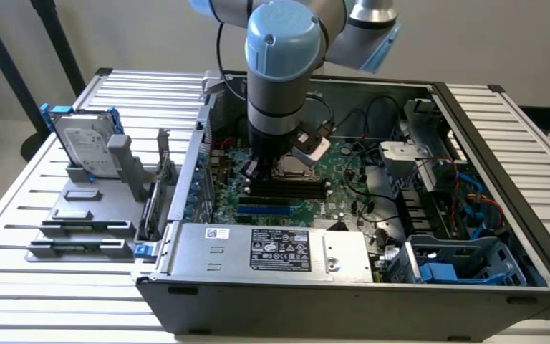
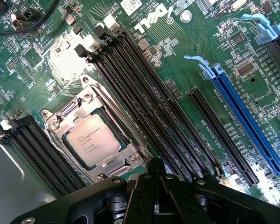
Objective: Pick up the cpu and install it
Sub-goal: 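Install the first cpu locking lever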
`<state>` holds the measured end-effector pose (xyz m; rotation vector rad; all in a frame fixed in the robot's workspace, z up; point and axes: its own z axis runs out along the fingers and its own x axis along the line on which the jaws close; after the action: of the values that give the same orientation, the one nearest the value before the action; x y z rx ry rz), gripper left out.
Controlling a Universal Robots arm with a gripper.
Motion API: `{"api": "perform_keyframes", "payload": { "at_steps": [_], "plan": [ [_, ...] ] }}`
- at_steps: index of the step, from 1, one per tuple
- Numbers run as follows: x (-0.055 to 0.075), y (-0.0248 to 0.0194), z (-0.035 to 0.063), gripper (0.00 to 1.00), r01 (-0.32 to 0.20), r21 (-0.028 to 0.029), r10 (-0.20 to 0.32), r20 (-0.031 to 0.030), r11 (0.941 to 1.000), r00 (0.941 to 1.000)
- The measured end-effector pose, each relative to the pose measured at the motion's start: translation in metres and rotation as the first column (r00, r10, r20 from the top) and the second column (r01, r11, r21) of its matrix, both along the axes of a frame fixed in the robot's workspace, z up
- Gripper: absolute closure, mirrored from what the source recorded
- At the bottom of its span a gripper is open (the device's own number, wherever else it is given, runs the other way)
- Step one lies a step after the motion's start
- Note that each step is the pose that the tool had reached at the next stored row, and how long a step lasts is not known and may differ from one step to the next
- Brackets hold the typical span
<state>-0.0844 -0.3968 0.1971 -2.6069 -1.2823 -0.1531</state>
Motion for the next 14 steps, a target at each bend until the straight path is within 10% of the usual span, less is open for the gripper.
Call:
{"api": "perform_keyframes", "payload": {
  "at_steps": [7, 14],
  "plan": [
    [0.0, 0.0034, 0.0178, 0.89, -0.001, 0.0, 0.001, 0.0001, 1.0, 1.0],
    [-0.001, 0.0236, 0.0203, 0.89, -0.014, -0.0007, 0.014, 0.0, 0.9999, 0.9999]
  ]
}}
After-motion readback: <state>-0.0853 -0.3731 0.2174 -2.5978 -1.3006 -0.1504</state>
